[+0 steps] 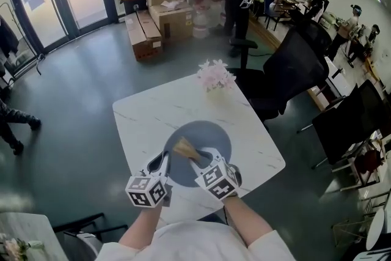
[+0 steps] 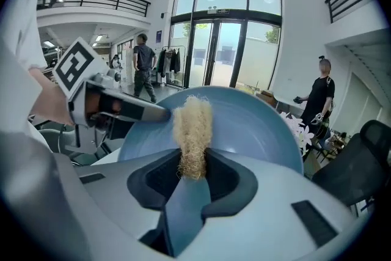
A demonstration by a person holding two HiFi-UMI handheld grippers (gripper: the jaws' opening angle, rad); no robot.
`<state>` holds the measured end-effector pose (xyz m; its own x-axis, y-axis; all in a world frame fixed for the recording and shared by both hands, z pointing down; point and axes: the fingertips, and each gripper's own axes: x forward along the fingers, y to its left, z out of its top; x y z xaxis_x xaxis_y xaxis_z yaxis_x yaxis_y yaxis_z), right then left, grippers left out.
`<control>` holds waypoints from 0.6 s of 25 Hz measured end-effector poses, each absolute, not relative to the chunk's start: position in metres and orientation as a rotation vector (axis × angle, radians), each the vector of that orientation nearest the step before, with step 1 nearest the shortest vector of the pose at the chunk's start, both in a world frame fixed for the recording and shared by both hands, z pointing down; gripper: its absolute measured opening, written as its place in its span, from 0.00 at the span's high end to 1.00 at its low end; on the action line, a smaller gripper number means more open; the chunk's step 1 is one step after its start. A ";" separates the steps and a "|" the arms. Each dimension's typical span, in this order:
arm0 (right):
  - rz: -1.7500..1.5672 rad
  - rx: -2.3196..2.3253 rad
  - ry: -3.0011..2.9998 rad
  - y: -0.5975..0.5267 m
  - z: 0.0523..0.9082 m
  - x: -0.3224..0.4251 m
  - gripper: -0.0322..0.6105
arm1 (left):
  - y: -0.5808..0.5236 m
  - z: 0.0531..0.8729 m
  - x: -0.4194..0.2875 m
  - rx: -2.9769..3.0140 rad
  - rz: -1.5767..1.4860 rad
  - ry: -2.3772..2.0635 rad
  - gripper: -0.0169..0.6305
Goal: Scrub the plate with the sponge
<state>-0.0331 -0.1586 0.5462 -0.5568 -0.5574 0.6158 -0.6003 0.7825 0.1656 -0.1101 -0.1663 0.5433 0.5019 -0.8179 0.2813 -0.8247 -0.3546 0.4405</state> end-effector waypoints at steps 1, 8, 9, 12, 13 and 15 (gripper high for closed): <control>0.071 0.871 -2.289 -0.166 0.543 -0.028 0.76 | -0.165 0.545 -0.110 2.215 0.021 -1.341 0.91; 0.115 1.008 -2.183 -0.200 0.547 0.028 0.76 | -0.166 0.546 -0.113 2.195 0.006 -1.345 0.91; 0.136 1.024 -2.160 -0.200 0.552 0.037 0.76 | -0.167 0.546 -0.115 2.194 0.003 -1.349 0.91; 0.200 1.037 -2.095 -0.193 0.568 0.060 0.76 | -0.174 0.545 -0.121 2.188 -0.004 -1.368 0.91; 0.220 1.030 -2.081 -0.189 0.573 0.064 0.76 | -0.176 0.543 -0.123 2.188 -0.005 -1.376 0.91; 0.261 1.005 -2.071 -0.180 0.582 0.066 0.76 | -0.182 0.541 -0.125 2.200 0.003 -1.388 0.91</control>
